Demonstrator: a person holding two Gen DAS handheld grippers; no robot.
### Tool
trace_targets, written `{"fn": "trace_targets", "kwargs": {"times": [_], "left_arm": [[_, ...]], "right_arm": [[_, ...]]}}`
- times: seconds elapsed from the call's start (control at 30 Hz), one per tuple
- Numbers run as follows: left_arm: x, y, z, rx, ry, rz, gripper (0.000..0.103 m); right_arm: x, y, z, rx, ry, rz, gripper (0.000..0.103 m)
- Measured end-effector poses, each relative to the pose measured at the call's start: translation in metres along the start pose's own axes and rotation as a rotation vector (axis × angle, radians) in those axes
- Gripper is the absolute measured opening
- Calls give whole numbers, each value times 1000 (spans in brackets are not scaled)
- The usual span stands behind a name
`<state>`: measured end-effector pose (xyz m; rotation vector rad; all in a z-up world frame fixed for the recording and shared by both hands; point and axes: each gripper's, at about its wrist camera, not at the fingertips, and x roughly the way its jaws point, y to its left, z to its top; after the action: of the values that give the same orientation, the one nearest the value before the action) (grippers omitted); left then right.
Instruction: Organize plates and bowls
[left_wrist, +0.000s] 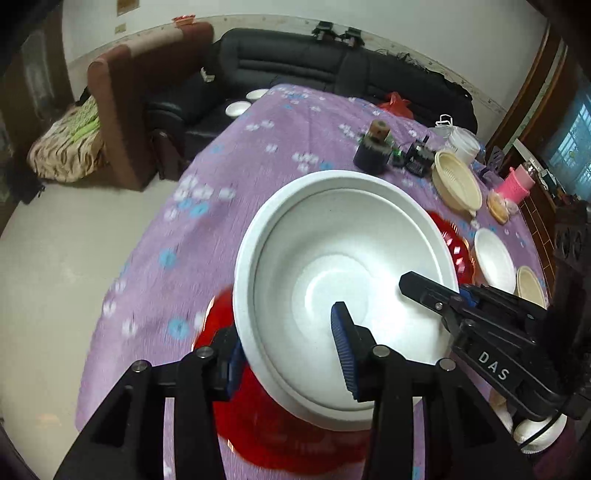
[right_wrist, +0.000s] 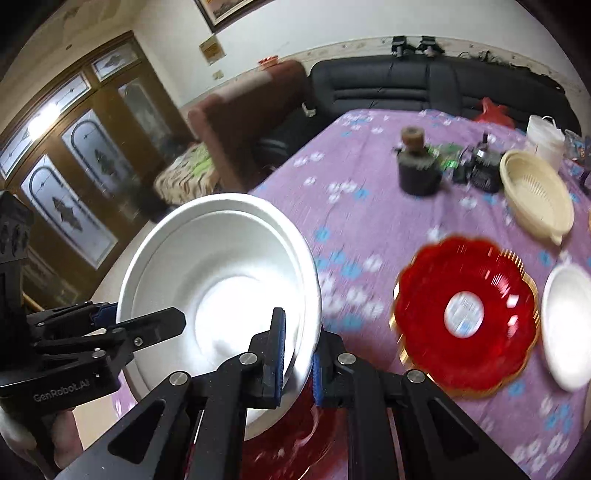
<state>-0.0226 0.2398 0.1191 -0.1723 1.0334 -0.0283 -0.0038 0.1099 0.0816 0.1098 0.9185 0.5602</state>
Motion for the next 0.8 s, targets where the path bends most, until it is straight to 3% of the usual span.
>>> {"fn": "trace_targets", "kwargs": {"times": [0.3,0.43,0.53,0.63,0.8], "left_arm": [[51,27,-39,-103,68,40,41],[50,35,-44,-136,47,4,48],[38,35,-48,-138,10,8,58],[23,32,-50,-129,-41,43,64],[-16,9,-65,-60,-180,183,69]], "right_arm": [[40,7,-49,-3,85,-18,15],[48,12,-54,-61,76,-60,17],[44,19,-56,-111,57,-85,29],[37,21,-56,-112,38,-75,33],[1,17,-65,-92,-48,-62,34]]}}
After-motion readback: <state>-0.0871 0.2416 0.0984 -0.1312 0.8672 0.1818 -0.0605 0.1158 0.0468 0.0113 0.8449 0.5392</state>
